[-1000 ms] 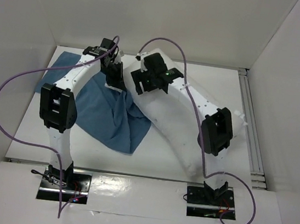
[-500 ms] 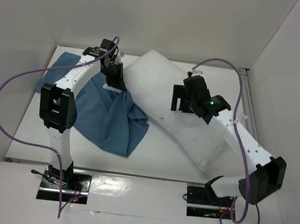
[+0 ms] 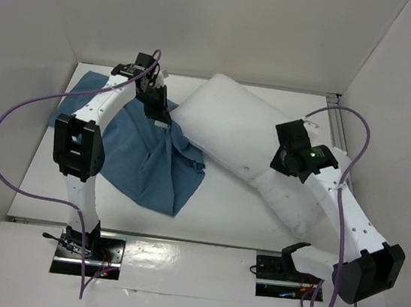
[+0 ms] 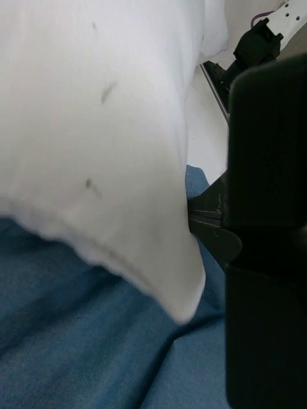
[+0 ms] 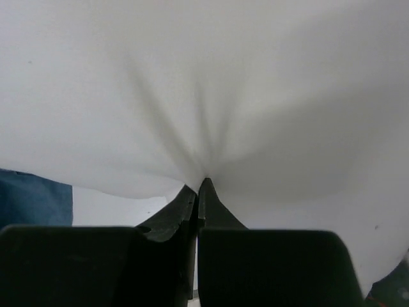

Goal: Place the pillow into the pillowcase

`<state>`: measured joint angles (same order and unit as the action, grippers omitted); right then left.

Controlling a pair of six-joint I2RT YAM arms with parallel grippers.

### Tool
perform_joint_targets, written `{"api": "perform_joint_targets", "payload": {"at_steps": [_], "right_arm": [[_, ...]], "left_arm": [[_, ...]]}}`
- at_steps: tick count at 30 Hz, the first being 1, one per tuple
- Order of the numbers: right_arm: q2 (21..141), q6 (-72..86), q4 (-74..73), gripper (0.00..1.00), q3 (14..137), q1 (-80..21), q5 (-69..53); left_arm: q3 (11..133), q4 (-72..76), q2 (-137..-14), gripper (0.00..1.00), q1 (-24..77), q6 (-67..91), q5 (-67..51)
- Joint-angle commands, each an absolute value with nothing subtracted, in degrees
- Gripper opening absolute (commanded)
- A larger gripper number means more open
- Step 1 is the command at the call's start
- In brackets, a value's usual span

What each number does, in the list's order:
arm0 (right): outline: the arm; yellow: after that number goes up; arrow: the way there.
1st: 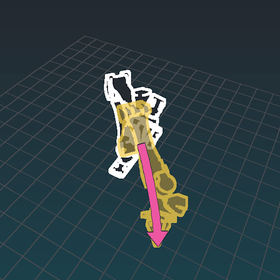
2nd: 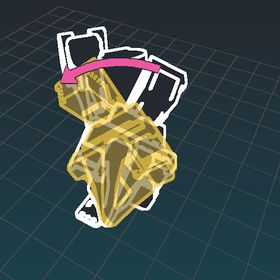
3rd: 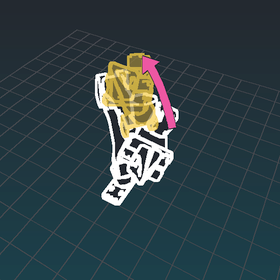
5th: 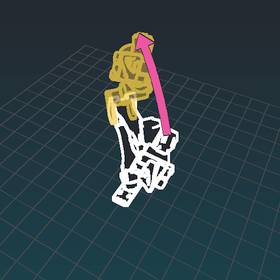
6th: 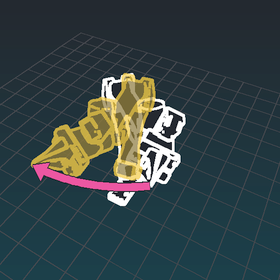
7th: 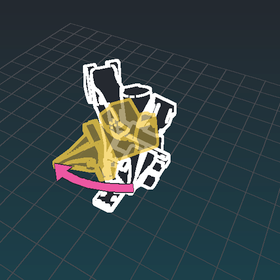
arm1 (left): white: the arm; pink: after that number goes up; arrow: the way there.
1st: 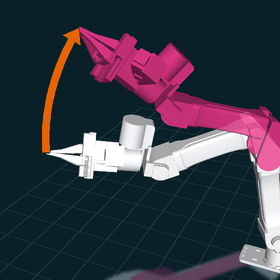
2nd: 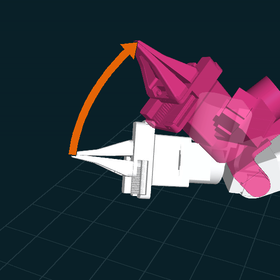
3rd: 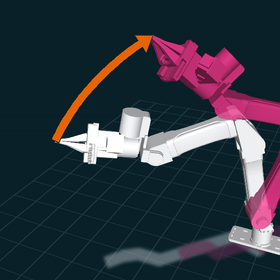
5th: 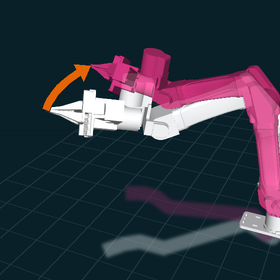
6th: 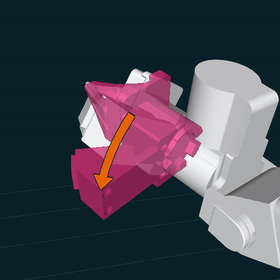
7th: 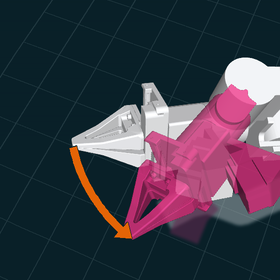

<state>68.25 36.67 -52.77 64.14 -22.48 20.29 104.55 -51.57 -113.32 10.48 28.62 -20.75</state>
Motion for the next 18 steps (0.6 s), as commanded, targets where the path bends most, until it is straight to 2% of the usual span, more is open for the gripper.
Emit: {"api": "perform_joint_targets", "payload": {"at_steps": [1,8,9,10,11,13,14,18], "right_arm": [[65.5,40.1,-69.0,0.0,68.6,-21.5,28.7],[60.3,41.5,-73.0,0.0,69.9,-21.5,30.8],[60.3,40.4,-71.5,0.06,69.9,-21.5,30.8],[60.3,39.3,-70.3,0.44,69.9,-21.5,30.1],[60.9,37.4,-69.0,0.55,71.3,-21.5,29.2],[62.2,35.4,-63.0,0.64,72.5,-21.5,25.2],[63.4,34.7,-60.3,0.73,73.3,-21.5,23.4],[70.8,31.8,-45.6,0.87,79.2,-24.2,12.2]], "left_arm": [[104.2,-50.6,-110.7,0.0,9.5,28.1,-21.2],[104.8,-50.1,-110.7,0.0,6.9,30.1,-21.2],[104.8,-50.1,-110.1,0.0,6.9,30.1,-21.2],[104.8,-50.1,-110.1,0.0,6.0,30.1,-21.2],[104.8,-50.1,-110.1,0.0,5.2,30.1,-21.2],[104.8,-50.1,-110.1,0.0,4.4,30.1,-21.2],[104.8,-50.1,-110.1,0.0,3.8,30.1,-21.9],[104.8,-50.1,-110.1,0.0,3.8,30.1,-22.4]]}}
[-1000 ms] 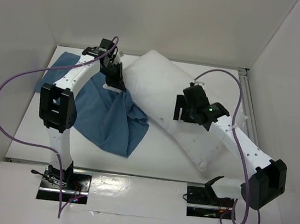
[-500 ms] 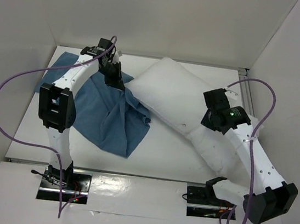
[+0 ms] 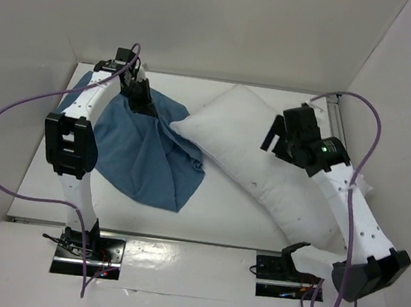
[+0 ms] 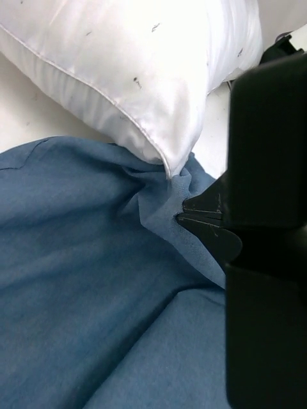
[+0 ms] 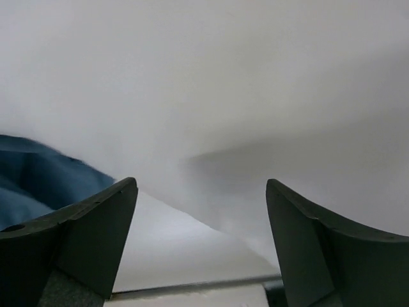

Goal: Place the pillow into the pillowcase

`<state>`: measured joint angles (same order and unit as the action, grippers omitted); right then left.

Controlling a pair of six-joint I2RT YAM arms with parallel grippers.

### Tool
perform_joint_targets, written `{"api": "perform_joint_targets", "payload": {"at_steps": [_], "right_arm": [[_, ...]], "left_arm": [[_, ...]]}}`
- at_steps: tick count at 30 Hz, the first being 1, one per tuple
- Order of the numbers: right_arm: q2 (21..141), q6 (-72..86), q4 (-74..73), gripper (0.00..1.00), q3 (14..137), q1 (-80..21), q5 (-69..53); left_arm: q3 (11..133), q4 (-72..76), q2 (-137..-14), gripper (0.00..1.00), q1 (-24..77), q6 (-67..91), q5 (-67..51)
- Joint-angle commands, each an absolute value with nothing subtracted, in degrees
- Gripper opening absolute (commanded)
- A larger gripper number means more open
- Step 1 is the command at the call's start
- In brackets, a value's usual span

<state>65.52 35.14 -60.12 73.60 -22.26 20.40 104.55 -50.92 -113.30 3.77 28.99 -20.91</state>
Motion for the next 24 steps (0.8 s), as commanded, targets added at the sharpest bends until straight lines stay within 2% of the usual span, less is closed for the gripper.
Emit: {"api": "perform_joint_targets", "payload": {"at_steps": [1,5,6,7,8,10,14,15,17,18,19,24], "right_arm": [[73.4,31.3,-42.0,0.89,81.1,-25.2,11.4],[90.1,28.9,-39.8,0.97,93.1,-30.4,10.9],[97.3,28.4,-39.8,0.97,95.7,-30.9,11.5],[100.8,29.2,-40.4,0.97,101.5,-30.9,11.0],[103.9,29.2,-41.3,1.0,104.0,-31.7,11.0],[111.0,30.0,-41.3,1.0,108.5,-31.7,10.2],[118.3,32.3,-40.7,1.0,110.0,-31.7,10.8],[119.0,32.3,-40.7,0.92,110.0,-31.7,10.8],[119.0,32.3,-39.9,0.22,109.0,-30.6,10.2],[117.5,32.3,-38.6,0.02,108.3,-30.6,10.2],[114.4,32.3,-38.0,0.0,107.4,-30.6,10.2],[99.9,27.3,-32.4,0.0,99.2,-30.1,9.3]], "left_arm": [[104.8,-50.1,-110.1,0.0,3.8,30.1,-22.4],[104.8,-50.1,-109.6,0.0,3.8,30.1,-22.4],[104.2,-50.1,-109.6,0.0,3.8,30.1,-22.4],[104.2,-50.1,-109.6,0.0,3.8,30.1,-22.4],[104.2,-50.1,-109.6,0.0,3.8,30.1,-22.4],[103.6,-50.1,-109.1,0.0,3.8,30.1,-22.4],[102.6,-50.1,-107.8,0.0,3.8,30.1,-22.4],[102.6,-50.1,-107.8,0.0,3.8,30.1,-22.4],[102.6,-50.1,-107.8,0.0,3.8,29.5,-22.4],[102.6,-50.1,-107.2,0.0,3.8,29.0,-22.4],[102.6,-50.6,-107.2,0.0,3.8,29.0,-22.4],[103.2,-50.6,-107.2,0.0,3.3,28.5,-21.9]]}}
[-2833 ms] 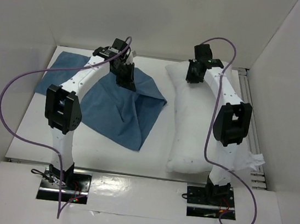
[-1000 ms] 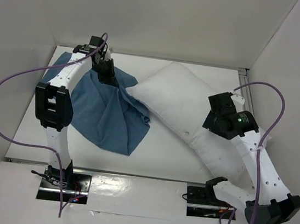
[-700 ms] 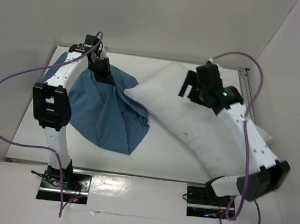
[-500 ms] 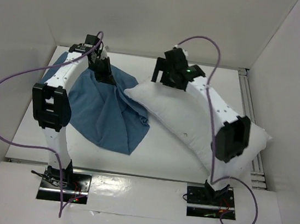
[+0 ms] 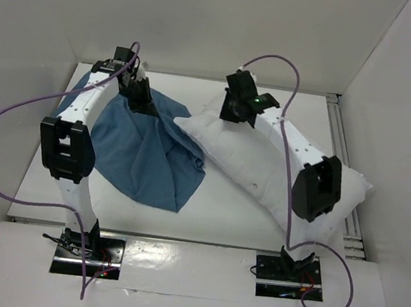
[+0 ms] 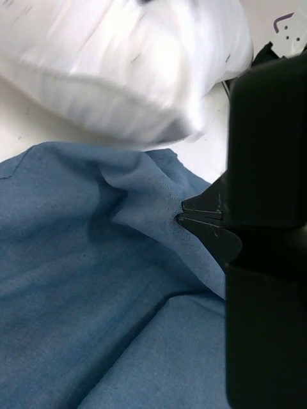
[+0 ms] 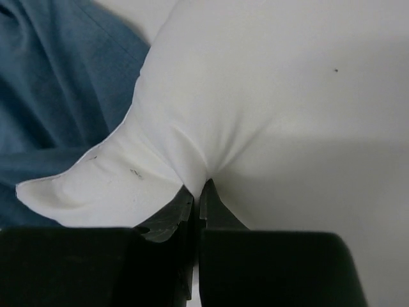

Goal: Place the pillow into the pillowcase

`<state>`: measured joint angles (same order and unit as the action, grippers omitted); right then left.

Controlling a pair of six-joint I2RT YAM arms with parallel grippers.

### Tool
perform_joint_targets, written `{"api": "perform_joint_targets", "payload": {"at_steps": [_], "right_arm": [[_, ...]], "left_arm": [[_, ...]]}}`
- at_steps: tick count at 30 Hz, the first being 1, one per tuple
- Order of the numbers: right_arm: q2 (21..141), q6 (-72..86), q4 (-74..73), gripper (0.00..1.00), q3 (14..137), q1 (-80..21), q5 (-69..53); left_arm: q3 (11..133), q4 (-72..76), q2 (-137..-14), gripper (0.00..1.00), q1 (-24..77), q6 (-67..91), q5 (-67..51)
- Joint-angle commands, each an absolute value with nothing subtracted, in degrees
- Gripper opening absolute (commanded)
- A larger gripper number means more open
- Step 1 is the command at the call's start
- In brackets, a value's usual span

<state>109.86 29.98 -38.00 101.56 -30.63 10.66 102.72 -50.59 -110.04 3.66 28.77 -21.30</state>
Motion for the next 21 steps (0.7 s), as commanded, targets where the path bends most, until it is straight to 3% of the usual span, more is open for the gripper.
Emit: {"api": "perform_joint_targets", "payload": {"at_steps": [1,12,20,21], "right_arm": [[97.7,26.4,-32.4,0.0,98.3,-29.4,8.1],[74.6,19.3,-28.8,0.0,75.4,-35.8,-13.2],[72.8,21.9,-30.3,0.0,65.8,-44.8,-12.0],[73.7,21.9,-31.2,0.07,66.9,-45.5,-12.0]], "left_arm": [[103.7,-50.6,-107.8,0.0,3.3,28.5,-21.9],[112.5,-52.4,-115.1,0.0,2.7,29.0,-22.6],[113.6,-52.9,-115.1,0.0,2.7,27.4,-23.1],[113.6,-52.9,-115.1,0.0,2.7,26.8,-23.1]]}}
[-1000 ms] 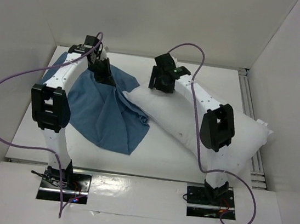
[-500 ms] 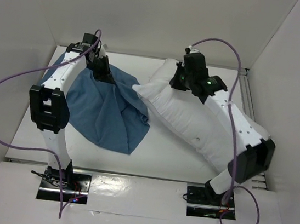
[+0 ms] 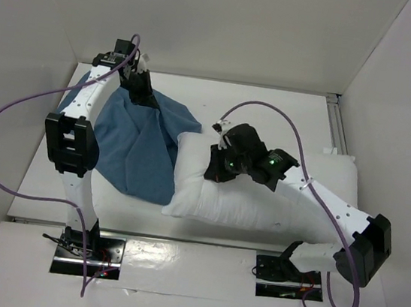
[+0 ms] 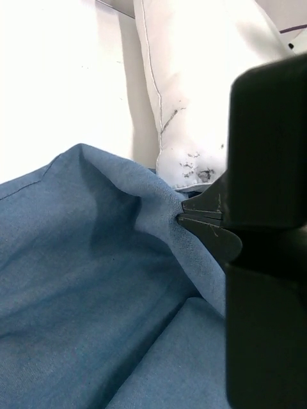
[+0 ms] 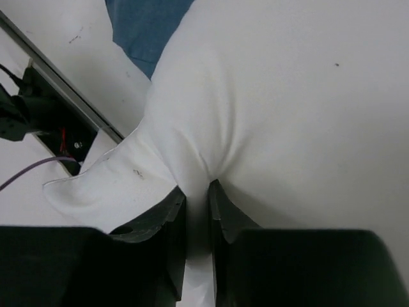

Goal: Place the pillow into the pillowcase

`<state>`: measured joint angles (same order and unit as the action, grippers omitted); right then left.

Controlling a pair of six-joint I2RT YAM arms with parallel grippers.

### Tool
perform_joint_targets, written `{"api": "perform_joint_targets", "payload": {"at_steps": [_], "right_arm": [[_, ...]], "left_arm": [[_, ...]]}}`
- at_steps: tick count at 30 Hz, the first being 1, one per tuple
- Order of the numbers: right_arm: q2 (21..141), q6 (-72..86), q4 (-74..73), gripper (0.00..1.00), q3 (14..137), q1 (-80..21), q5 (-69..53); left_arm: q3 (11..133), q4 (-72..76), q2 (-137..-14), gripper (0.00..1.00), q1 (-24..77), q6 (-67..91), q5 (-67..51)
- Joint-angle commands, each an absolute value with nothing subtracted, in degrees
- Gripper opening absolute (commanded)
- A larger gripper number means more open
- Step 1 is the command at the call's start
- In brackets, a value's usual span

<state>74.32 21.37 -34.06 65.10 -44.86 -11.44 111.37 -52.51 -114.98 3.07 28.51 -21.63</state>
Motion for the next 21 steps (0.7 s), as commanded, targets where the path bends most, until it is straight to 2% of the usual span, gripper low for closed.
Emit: {"api": "perform_joint_targets", "payload": {"at_steps": [1,2,4,6,9,10,13,16,21], "right_arm": [[74.3,21.3,-32.2,0.28,68.0,-46.0,-11.5],[74.3,21.3,-34.2,0.6,69.4,-46.1,-11.5],[76.2,19.7,-35.7,0.74,74.4,-46.7,-8.7],[77.6,19.2,-36.8,0.78,78.1,-46.7,-8.7],[82.3,17.4,-39.0,0.78,86.2,-46.7,-7.2],[85.7,17.4,-40.0,0.78,88.3,-46.7,-6.2],[92.3,16.9,-45.7,0.88,97.6,-46.7,0.2],[105.7,17.5,-53.9,0.89,112.2,-46.1,2.1],[114.1,17.5,-57.8,0.91,116.9,-48.1,3.2]], "left_arm": [[113.6,-53.4,-115.1,0.0,2.7,26.3,-23.1],[113.1,-53.4,-115.1,0.0,2.7,26.3,-23.1],[113.1,-53.4,-115.1,0.0,2.7,26.3,-23.1],[113.1,-53.4,-115.1,0.0,2.7,26.3,-22.4],[113.1,-54.0,-114.6,0.0,2.7,25.8,-21.9],[113.6,-54.0,-114.6,0.0,2.7,25.8,-21.9],[113.6,-54.0,-113.5,0.0,2.7,25.8,-21.9],[113.1,-54.5,-112.2,0.0,2.7,25.8,-22.4],[111.5,-54.5,-110.2,0.0,2.7,25.2,-22.4]]}}
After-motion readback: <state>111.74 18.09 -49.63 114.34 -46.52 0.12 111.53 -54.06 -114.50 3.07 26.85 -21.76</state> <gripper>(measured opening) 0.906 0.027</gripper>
